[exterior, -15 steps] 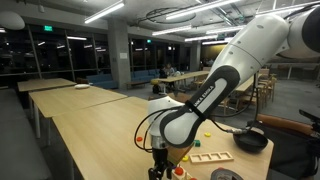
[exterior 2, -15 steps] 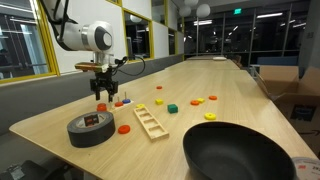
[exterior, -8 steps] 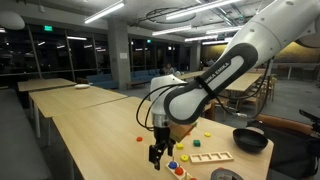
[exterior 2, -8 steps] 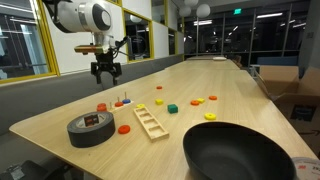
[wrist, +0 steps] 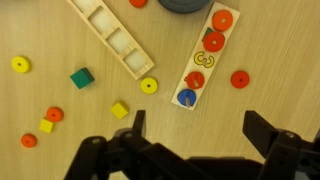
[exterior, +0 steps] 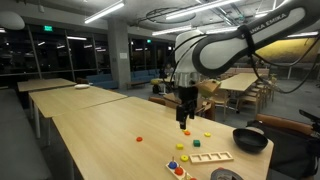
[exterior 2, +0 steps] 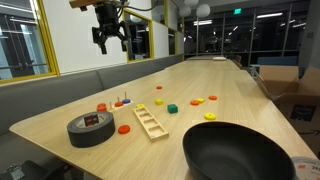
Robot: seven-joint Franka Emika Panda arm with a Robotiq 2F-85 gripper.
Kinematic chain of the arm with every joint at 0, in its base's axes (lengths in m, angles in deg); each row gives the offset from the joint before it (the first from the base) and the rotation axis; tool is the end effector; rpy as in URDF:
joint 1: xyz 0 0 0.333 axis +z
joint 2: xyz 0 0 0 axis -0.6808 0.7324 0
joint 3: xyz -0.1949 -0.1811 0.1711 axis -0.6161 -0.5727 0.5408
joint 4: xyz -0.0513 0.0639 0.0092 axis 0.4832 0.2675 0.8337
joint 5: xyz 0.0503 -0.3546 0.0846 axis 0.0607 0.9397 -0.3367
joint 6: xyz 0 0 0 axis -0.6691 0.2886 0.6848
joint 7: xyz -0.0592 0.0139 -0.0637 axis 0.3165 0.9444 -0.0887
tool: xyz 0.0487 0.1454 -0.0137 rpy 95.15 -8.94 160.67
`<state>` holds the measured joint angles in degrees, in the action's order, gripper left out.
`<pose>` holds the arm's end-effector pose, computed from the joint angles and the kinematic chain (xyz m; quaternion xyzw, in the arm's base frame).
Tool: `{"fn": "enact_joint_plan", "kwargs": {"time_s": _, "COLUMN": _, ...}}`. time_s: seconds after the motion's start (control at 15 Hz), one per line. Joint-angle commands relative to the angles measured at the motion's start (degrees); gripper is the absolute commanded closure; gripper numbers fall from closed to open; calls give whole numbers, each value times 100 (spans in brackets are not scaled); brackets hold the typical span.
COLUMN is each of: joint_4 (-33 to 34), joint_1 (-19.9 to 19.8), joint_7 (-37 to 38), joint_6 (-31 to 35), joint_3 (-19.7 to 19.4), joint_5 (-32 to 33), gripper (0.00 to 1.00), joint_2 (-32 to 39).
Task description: Move the orange ring from the far right to the left
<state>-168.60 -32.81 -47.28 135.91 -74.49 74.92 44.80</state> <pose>0.4393 0.1367 0.4259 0.9942 0.0973 0.0090 0.0444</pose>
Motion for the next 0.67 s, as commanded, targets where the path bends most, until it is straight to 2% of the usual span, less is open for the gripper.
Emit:
{"fn": "enact_joint_plan", "kwargs": {"time_s": 0.0, "joint_4": -624, "joint_1": -176, "joint_7": -784, "joint_6": -435, "joint_3": -205, "joint_5": -42, "gripper": 0, "joint_2": -1161}}
{"fn": "enact_joint_plan", "kwargs": {"time_s": 0.33, "joint_4": -1507, "joint_1": -319, "joint_7": -1409, "joint_6": -593, "joint_3": -661, "joint_5": -170, "gripper": 0, "joint_2": -2378}}
{"fn": "enact_joint_plan", "kwargs": {"time_s": 0.6, "joint_4": -1961, "joint_1": -430, "joint_7": -1634, "joint_6": -878, "joint_3": -904, "joint_5": -141, "gripper": 0, "joint_2": -3059}}
